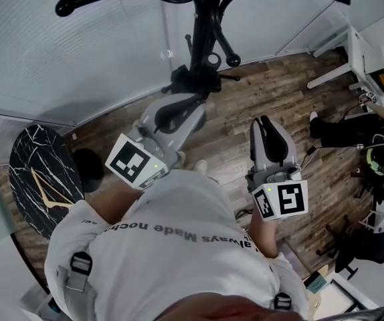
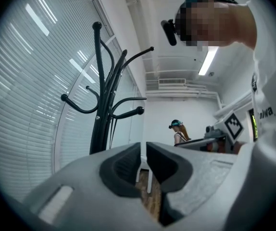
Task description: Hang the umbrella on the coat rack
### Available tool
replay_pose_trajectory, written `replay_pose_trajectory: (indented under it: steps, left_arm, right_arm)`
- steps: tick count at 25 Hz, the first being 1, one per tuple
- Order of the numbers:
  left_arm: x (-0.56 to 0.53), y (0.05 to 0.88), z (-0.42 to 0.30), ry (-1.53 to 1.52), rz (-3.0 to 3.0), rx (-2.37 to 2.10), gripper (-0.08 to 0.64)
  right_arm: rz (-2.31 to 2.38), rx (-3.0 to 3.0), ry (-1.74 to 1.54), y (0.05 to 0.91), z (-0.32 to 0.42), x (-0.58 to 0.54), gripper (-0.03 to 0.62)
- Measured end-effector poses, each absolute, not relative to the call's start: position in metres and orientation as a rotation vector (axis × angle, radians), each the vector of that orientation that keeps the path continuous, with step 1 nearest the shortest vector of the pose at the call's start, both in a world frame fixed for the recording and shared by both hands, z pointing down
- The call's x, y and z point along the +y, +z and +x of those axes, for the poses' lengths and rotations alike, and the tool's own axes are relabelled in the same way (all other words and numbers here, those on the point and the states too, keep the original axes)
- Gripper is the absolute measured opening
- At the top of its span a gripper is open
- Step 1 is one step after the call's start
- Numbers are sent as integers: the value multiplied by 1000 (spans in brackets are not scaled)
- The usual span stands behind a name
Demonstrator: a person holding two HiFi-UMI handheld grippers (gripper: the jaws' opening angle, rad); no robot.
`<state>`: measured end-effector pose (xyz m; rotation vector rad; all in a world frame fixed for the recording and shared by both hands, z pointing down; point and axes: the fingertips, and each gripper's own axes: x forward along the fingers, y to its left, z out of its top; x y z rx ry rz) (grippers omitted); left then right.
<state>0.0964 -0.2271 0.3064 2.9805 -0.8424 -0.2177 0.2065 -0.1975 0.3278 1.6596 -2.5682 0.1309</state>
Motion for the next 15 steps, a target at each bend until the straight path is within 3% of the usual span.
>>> replay_pose_trajectory:
  steps: [15]
  left_arm:
    - [-240, 303, 86, -214, 2983, -858, 37]
  right_arm:
    - [1654, -2557, 141, 330, 199, -212, 57]
